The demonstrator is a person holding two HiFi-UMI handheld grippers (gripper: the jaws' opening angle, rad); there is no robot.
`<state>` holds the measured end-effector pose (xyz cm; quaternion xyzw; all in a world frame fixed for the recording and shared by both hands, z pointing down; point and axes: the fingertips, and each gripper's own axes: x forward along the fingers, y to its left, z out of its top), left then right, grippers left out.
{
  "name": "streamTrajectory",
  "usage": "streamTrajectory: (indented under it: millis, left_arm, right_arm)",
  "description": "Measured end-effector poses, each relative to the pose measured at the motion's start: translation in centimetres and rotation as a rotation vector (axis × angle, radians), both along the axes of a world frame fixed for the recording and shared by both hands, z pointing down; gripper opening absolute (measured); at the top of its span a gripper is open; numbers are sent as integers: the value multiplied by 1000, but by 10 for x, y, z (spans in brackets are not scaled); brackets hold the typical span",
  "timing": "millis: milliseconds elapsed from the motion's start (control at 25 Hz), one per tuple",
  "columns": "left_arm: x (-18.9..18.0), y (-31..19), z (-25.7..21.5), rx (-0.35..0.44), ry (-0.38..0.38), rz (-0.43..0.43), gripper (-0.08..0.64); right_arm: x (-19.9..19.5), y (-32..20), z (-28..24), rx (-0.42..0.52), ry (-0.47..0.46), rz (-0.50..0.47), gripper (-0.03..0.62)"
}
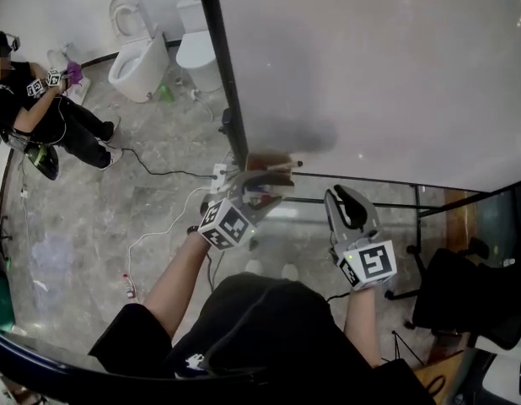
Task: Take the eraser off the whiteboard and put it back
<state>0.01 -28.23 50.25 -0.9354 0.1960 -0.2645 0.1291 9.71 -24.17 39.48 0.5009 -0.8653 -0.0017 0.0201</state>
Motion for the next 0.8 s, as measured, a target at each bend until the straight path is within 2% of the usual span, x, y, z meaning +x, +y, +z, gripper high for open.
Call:
streamTrajectory:
  millis: [200, 480, 640, 800]
  left_arm:
    - [-23, 4, -22, -9, 103, -98, 222]
    - [-64, 0, -64, -27, 343, -267, 64]
    - [-88, -3, -80, -35, 447, -349, 8]
    - [-101, -4, -90, -32, 510, -398, 6]
  right_arm:
    - [-28, -8, -4, 13, 7, -96, 67]
    - [-54, -13, -8, 25, 17, -175, 67]
    - [-64, -14, -13, 33, 16, -204, 55]
    - [-68, -14, -15, 39, 14, -224, 44]
